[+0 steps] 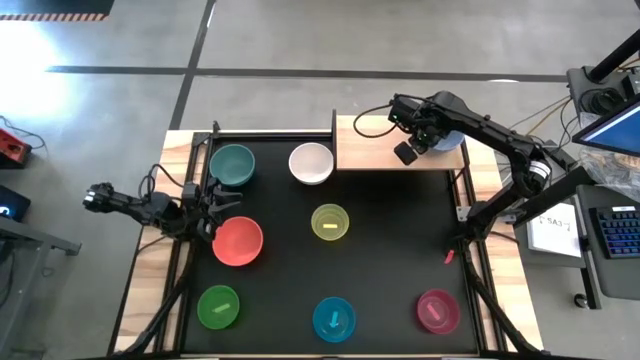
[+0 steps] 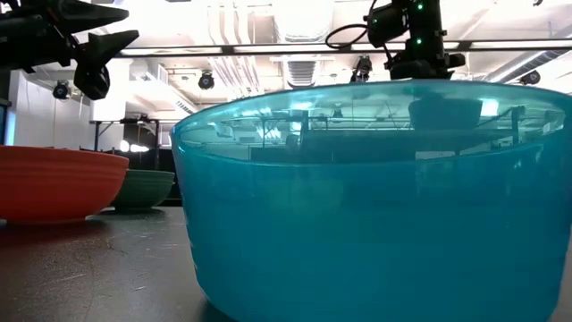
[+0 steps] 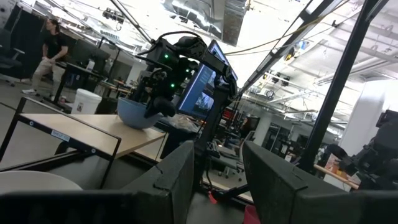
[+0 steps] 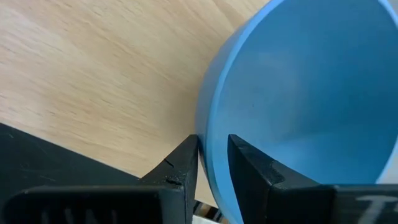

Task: Place and stack bowls onto a shelf
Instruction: Put the blue bowl on the shelf, then stack the orange bowl on top of the blue bowl on the shelf

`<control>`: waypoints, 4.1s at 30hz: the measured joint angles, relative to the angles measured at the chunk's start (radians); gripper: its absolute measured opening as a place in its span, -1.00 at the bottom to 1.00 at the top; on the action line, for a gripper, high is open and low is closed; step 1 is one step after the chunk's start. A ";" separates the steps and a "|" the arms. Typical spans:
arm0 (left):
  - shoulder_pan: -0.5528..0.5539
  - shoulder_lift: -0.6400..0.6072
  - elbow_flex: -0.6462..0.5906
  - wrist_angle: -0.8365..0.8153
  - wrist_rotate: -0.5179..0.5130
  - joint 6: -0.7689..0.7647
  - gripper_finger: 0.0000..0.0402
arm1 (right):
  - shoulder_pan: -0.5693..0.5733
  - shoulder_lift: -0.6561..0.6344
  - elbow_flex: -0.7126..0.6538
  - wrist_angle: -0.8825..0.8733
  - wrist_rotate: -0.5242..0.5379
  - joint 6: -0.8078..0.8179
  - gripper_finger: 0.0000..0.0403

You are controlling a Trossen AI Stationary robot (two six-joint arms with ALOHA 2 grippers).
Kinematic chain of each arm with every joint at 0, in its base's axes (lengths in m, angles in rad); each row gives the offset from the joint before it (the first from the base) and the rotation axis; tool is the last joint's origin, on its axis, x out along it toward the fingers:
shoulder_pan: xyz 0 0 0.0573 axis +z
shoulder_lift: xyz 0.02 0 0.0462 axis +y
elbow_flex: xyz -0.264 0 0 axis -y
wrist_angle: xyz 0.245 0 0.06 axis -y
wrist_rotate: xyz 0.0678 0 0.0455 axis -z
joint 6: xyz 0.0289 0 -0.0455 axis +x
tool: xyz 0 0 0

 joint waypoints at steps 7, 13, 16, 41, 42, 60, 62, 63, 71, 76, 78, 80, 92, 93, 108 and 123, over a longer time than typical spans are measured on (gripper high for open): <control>0.000 0.000 0.000 0.000 0.000 0.000 -0.39 | 0.000 -0.018 0.001 -0.023 -0.010 0.015 -0.61; 0.000 0.000 0.000 0.000 0.000 0.000 -0.39 | 0.000 -0.032 0.001 -0.024 -0.010 0.017 -0.61; 0.000 0.000 0.000 0.000 0.000 0.000 -0.39 | 0.000 -0.033 0.001 -0.023 -0.010 0.017 -0.61; 0.000 0.000 0.000 0.000 0.000 0.000 -0.39 | 0.006 -0.161 0.002 0.019 -0.064 -0.001 -0.60; 0.000 0.000 0.000 0.000 0.000 0.000 -0.39 | 0.009 -0.169 0.002 0.031 -0.067 -0.001 -0.60; 0.000 0.002 0.000 0.000 0.000 0.037 -0.39 | 0.123 -0.244 0.002 0.439 -0.271 -0.045 -0.61; 0.000 0.004 0.000 0.000 0.000 0.095 -0.39 | 0.152 -0.237 0.002 0.485 -0.306 -0.041 -0.61; 0.000 0.004 0.000 0.000 0.000 0.113 -0.39 | 0.169 -0.234 0.002 0.507 -0.307 -0.041 -0.61; 0.001 0.006 0.000 0.017 -0.010 0.139 -0.39 | 0.279 -0.199 0.002 0.569 -0.299 -0.046 -0.61; 0.001 0.006 0.000 0.042 -0.023 0.139 -0.39 | 0.320 -0.192 0.001 0.569 -0.299 -0.044 -0.61; 0.001 0.006 0.000 0.039 -0.026 0.139 -0.39 | 0.334 -0.192 0.001 0.569 -0.299 -0.041 -0.61; 0.001 0.008 0.000 0.041 -0.026 0.139 -0.39 | 0.348 -0.192 0.001 0.569 -0.298 -0.033 -0.61; 0.003 0.020 0.000 0.042 -0.047 0.129 -0.39 | 0.451 -0.191 0.001 0.574 -0.245 0.050 -0.61; 0.003 0.022 0.000 0.048 -0.050 0.132 -0.39 | 0.461 -0.190 0.001 0.575 -0.244 0.057 -0.61; 0.005 0.233 0.025 -0.068 0.027 -0.187 -0.39 | 0.586 -0.079 0.001 0.581 -0.210 0.147 -0.61; -0.001 0.574 0.498 -1.078 0.175 -0.665 -0.39 | 0.590 -0.081 0.001 0.533 -0.210 0.128 -0.61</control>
